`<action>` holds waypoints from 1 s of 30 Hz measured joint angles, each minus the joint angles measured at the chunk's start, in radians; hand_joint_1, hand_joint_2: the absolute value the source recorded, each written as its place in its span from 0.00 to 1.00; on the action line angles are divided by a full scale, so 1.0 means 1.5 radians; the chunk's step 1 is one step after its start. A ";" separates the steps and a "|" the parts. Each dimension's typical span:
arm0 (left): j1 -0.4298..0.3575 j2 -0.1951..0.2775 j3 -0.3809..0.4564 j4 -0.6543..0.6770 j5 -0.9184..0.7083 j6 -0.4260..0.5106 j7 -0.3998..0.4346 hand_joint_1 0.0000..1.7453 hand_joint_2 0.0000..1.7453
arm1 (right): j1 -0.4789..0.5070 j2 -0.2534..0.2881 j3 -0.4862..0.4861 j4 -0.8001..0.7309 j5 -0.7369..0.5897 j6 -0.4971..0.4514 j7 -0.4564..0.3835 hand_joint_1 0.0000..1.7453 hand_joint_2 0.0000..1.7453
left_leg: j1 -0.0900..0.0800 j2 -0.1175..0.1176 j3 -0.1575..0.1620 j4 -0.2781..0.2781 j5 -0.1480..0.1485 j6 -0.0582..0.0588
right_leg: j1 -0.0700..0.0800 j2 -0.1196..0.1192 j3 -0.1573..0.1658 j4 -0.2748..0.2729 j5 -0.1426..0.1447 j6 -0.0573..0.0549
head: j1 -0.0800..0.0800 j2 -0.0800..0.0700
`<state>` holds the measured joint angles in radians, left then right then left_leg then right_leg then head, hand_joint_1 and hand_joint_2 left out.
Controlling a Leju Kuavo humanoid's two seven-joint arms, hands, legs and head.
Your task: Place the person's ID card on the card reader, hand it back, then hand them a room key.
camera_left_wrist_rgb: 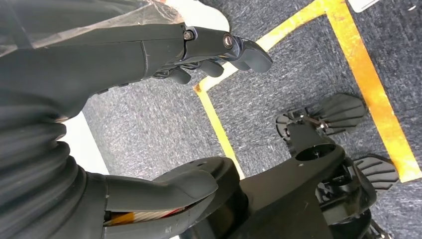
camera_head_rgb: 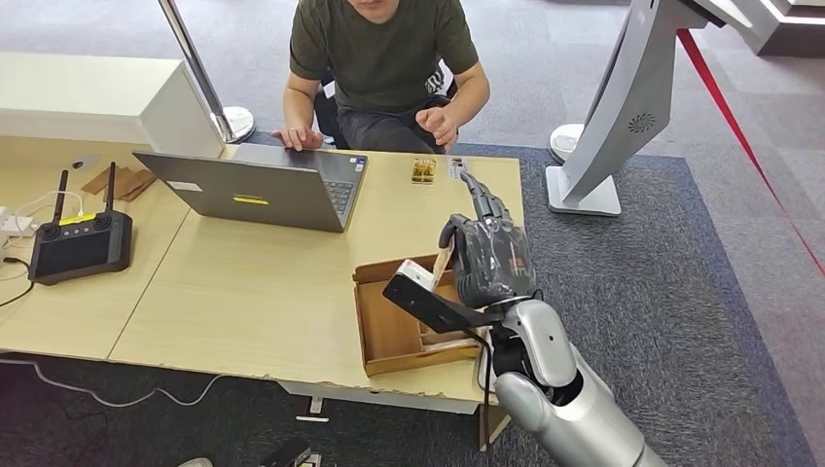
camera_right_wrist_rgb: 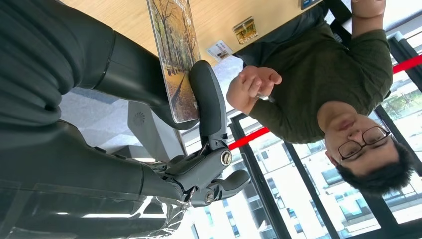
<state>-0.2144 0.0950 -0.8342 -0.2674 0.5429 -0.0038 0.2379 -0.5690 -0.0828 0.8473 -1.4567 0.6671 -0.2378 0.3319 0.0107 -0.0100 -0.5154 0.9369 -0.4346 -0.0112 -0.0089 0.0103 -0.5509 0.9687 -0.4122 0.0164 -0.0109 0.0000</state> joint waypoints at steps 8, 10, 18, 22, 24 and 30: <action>-0.020 -0.009 -0.002 0.000 -0.023 -0.019 0.021 0.00 1.00 | -0.107 0.027 0.011 0.100 -0.087 0.017 -0.002 1.00 1.00 | 0.000 0.000 -0.001 0.000 0.000 0.000 | 0.000 0.000 -0.001 0.000 0.000 0.000 | 0.000 0.000; -0.024 -0.012 -0.004 0.000 -0.025 -0.022 0.023 0.00 1.00 | -0.130 0.033 0.014 0.126 -0.097 0.017 0.001 1.00 1.00 | 0.000 0.000 -0.001 0.000 0.000 0.000 | 0.000 0.000 -0.001 0.000 0.000 0.000 | 0.000 0.000; -0.032 -0.018 -0.006 0.000 -0.028 -0.023 0.025 0.00 1.00 | -0.174 0.049 0.028 0.200 -0.105 0.016 0.010 1.00 1.00 | 0.000 0.000 -0.001 0.000 0.000 0.000 | 0.000 0.000 -0.001 0.000 0.000 0.000 | 0.000 0.000; -0.032 -0.020 -0.006 0.000 -0.028 -0.023 0.026 0.00 1.00 | -0.182 0.054 0.034 0.221 -0.105 0.016 0.010 1.00 1.00 | 0.000 0.000 -0.001 0.000 0.000 0.000 | 0.000 0.000 -0.001 0.000 0.000 0.000 | 0.000 0.000; -0.033 -0.020 -0.006 0.000 -0.028 -0.023 0.026 0.00 1.00 | -0.185 0.056 0.037 0.230 -0.105 0.016 0.010 1.00 1.00 | 0.000 0.000 -0.001 0.000 0.000 0.000 | 0.000 0.000 -0.001 0.000 0.000 0.000 | 0.000 0.000; -0.033 -0.021 -0.006 0.000 -0.027 -0.023 0.026 0.00 1.00 | -0.189 0.060 0.046 0.255 -0.109 0.016 0.014 1.00 1.00 | 0.000 0.000 -0.001 0.000 0.000 0.000 | 0.000 0.000 -0.001 0.000 0.000 0.000 | 0.000 0.000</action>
<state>-0.2633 0.0633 -0.8429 -0.2668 0.5019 -0.0388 0.2762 -0.8524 0.0079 0.9170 -1.0740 0.5040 -0.2142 0.3524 0.0107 -0.0102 -0.5165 0.9371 -0.4346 -0.0112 -0.0089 0.0103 -0.5519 0.9690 -0.4121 0.0165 -0.0108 0.0000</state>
